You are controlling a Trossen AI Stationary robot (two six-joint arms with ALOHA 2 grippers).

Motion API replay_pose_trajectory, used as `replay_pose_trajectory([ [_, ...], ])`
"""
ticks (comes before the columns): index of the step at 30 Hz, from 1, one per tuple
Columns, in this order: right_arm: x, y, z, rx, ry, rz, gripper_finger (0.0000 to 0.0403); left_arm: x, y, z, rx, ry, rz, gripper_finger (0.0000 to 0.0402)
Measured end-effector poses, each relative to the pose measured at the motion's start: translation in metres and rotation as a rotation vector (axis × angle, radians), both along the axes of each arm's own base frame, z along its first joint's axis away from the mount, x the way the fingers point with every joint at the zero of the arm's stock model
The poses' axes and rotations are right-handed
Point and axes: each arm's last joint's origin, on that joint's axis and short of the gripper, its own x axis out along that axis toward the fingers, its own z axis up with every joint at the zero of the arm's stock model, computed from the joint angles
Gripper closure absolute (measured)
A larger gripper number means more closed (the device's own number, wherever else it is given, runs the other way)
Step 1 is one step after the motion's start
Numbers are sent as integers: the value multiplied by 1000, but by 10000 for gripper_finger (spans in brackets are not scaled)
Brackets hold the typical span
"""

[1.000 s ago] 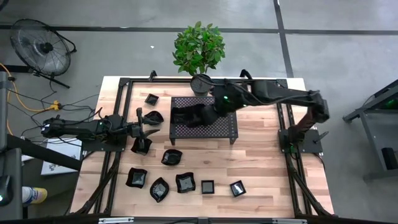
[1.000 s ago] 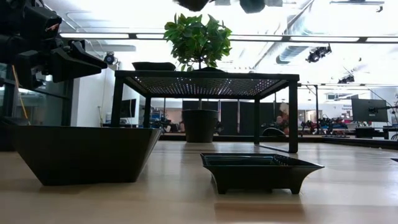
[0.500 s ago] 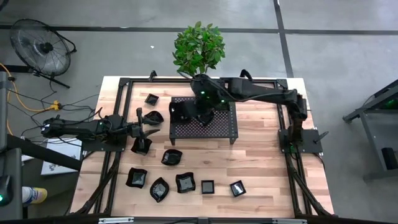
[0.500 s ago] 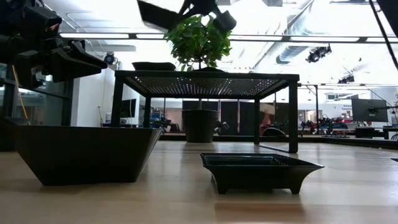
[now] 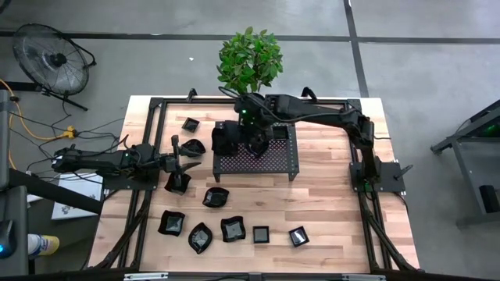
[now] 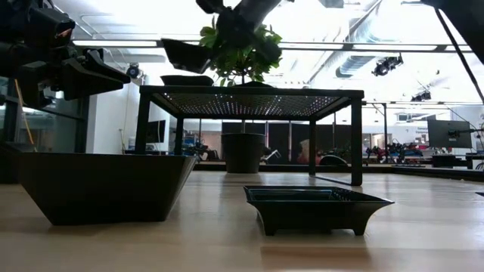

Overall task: Pick & Place Mini shaped plates
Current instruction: Stack the black distorted square plate on top of the other black distorted square plate on the shelf, then stack the black square plate on top of the other black square plates on the shelf

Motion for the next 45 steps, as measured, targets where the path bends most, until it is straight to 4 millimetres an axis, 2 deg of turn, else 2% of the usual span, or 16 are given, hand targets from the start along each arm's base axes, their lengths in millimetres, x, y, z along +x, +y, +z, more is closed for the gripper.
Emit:
replay_pose_trajectory([
  [7,6,-5,-14,46,28,4,403,0,0,0,0,-1,0,261],
  [22,4,-6,-15,44,49,5,401,0,0,0,0,0,0,261],
  [37,5,-6,-15,16,35,12,338,0,0,0,0,-1,-1,261],
  [45,3,-5,-9,-10,20,27,320,0,0,0,0,1,-1,261],
])
